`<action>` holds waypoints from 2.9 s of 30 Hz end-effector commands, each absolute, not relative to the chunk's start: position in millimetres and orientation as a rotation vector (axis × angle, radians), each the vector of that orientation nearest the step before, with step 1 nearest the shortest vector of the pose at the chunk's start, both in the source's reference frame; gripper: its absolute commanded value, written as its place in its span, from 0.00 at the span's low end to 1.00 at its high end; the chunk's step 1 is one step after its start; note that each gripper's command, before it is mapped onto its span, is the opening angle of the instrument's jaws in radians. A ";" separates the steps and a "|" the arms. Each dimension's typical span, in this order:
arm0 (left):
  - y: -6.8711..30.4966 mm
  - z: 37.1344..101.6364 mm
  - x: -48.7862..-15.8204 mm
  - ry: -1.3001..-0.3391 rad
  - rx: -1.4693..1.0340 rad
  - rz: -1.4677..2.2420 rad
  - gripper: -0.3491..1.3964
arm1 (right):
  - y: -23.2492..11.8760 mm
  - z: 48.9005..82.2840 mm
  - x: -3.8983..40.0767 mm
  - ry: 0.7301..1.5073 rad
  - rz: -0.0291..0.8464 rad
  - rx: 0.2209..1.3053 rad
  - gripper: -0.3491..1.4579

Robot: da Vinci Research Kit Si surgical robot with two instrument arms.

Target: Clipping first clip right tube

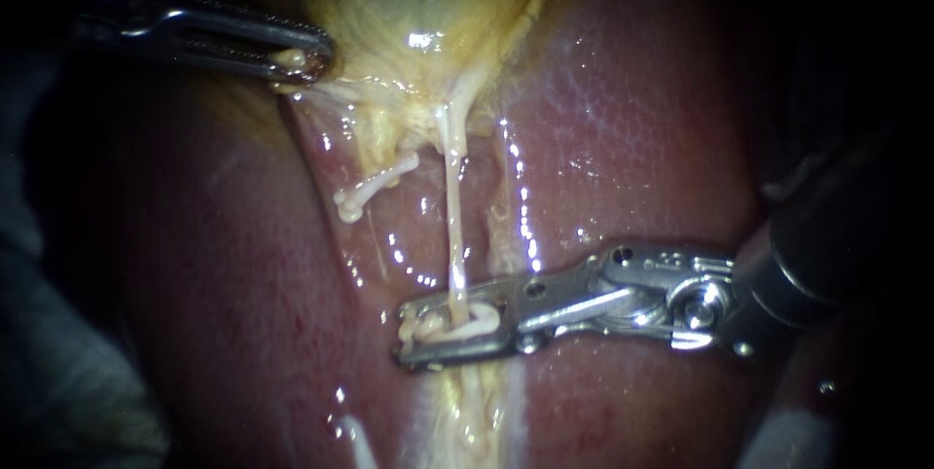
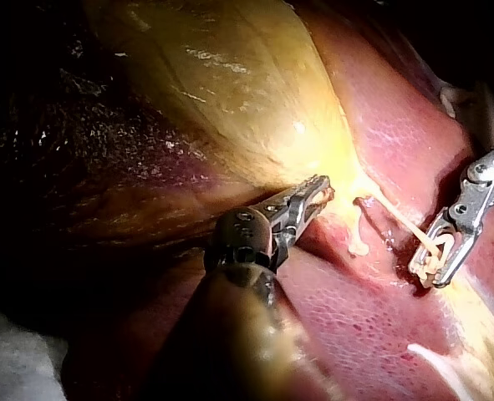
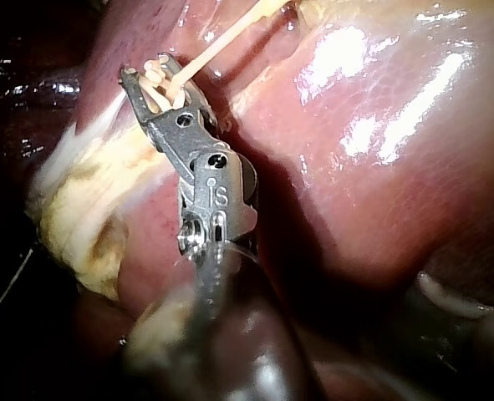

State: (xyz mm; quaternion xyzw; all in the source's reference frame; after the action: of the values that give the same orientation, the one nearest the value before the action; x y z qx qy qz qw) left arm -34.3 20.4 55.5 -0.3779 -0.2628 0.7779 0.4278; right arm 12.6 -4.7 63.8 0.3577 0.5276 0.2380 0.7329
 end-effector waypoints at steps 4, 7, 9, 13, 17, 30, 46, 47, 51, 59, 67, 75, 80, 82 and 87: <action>20.4 55.4 -34.3 -0.656 -0.944 1.943 0.00 | -4.7 63.8 12.6 1.160 0.524 0.786 0.35; 20.4 55.4 -34.3 -0.656 -0.944 1.943 0.00 | -4.7 63.8 12.7 1.160 0.524 0.786 0.41; 20.4 55.4 -34.3 -0.656 -0.944 1.943 0.00 | -4.6 63.9 12.8 1.160 0.525 0.785 0.43; 20.4 55.4 -34.3 -0.656 -0.944 1.943 0.00 | -4.4 64.0 12.9 1.160 0.527 0.784 0.46; 20.4 55.4 -34.3 -0.656 -0.944 1.943 0.00 | -4.3 64.1 12.8 1.160 0.531 0.779 0.47; 20.3 55.4 -34.2 -0.657 -0.944 1.943 0.00 | -3.5 64.3 10.9 1.149 0.554 0.758 0.47; 20.3 55.5 -34.2 -0.656 -0.944 1.943 0.00 | -3.6 64.1 10.4 1.191 0.557 0.765 0.47; 20.3 55.5 -34.2 -0.656 -0.944 1.943 0.00 | -3.7 64.0 10.5 1.206 0.562 0.778 0.47; 20.3 55.5 -34.2 -0.656 -0.944 1.944 0.00 | -4.0 63.7 10.6 1.238 0.583 0.842 0.46; 20.3 55.5 -34.2 -0.656 -0.944 1.944 0.00 | -5.0 62.6 10.8 1.280 0.582 0.953 0.45; 20.3 55.6 -34.2 -0.656 -0.944 1.944 0.00 | -6.0 61.7 11.1 1.285 0.559 1.029 0.44; 20.3 55.6 -34.2 -0.656 -0.944 1.944 0.00 | -6.8 61.2 11.4 1.277 0.556 1.063 0.42; 20.3 55.6 -34.2 -0.656 -0.944 1.944 0.00 | -6.6 61.2 11.4 1.277 0.557 1.063 0.40; 20.3 55.6 -34.2 -0.656 -0.944 1.944 0.00 | -6.5 61.2 11.4 1.277 0.557 1.063 0.38; 20.3 55.5 -34.2 -0.656 -0.944 1.944 0.00 | -5.8 61.1 11.2 1.280 0.560 1.067 0.32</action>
State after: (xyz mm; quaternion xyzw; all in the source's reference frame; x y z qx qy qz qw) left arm -34.2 20.3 55.6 -0.3781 -0.2624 0.7781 0.4275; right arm 11.2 -5.6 61.1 0.4683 0.5607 0.2449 0.6375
